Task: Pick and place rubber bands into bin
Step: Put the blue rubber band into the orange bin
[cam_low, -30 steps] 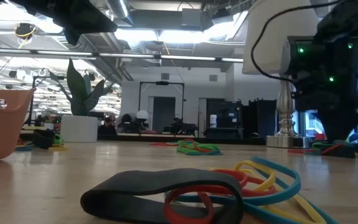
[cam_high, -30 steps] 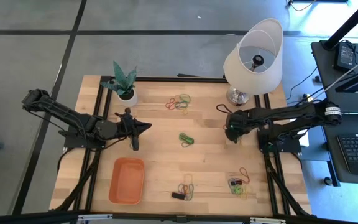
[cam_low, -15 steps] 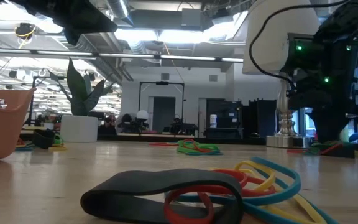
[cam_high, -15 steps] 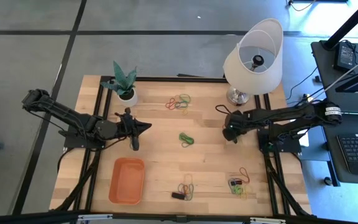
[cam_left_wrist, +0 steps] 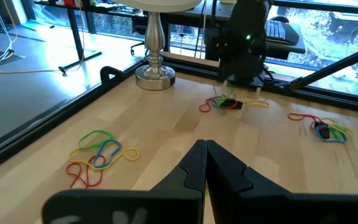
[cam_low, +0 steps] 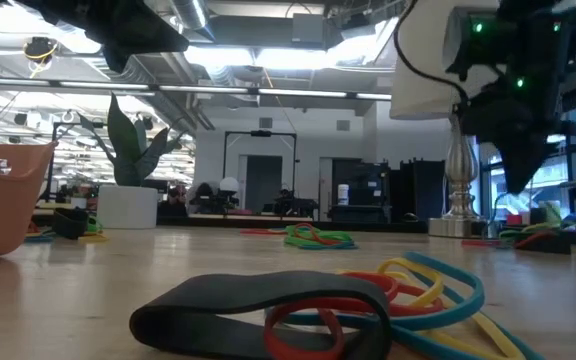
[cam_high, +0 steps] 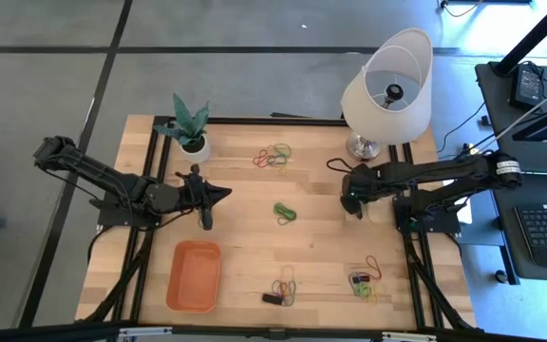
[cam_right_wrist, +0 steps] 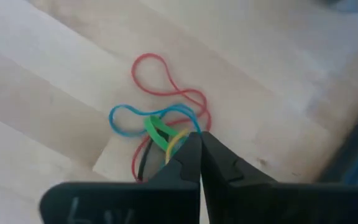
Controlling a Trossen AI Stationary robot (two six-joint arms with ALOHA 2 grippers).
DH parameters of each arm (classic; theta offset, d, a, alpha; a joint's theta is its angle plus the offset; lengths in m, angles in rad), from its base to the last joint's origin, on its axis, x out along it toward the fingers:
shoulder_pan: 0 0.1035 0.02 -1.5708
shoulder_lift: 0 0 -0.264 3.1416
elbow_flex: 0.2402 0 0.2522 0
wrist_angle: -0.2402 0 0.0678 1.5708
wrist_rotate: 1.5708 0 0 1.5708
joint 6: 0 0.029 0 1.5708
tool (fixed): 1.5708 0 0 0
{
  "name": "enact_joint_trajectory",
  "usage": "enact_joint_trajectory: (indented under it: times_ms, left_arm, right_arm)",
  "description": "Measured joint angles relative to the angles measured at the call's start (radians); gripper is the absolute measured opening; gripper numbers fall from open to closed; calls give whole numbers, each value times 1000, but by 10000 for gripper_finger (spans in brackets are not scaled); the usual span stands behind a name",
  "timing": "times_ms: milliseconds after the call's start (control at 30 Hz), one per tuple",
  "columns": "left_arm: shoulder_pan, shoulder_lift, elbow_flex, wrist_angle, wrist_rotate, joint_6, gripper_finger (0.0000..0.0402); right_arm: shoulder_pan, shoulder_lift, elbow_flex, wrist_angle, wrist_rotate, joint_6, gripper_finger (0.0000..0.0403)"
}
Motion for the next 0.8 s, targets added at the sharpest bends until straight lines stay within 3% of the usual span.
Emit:
enact_joint_trajectory:
  times_ms: [333,567,800]
  left_arm:
    - [0,0,0,0,0,0,4]
    - [0,0,0,3,0,0,8]
    - [0,0,0,28,8,0,90]
  right_arm:
    - [131,0,237,-280,131,115,1]
    - [191,0,390,-321,188,148,1]
    - [238,0,441,-179,200,97,0]
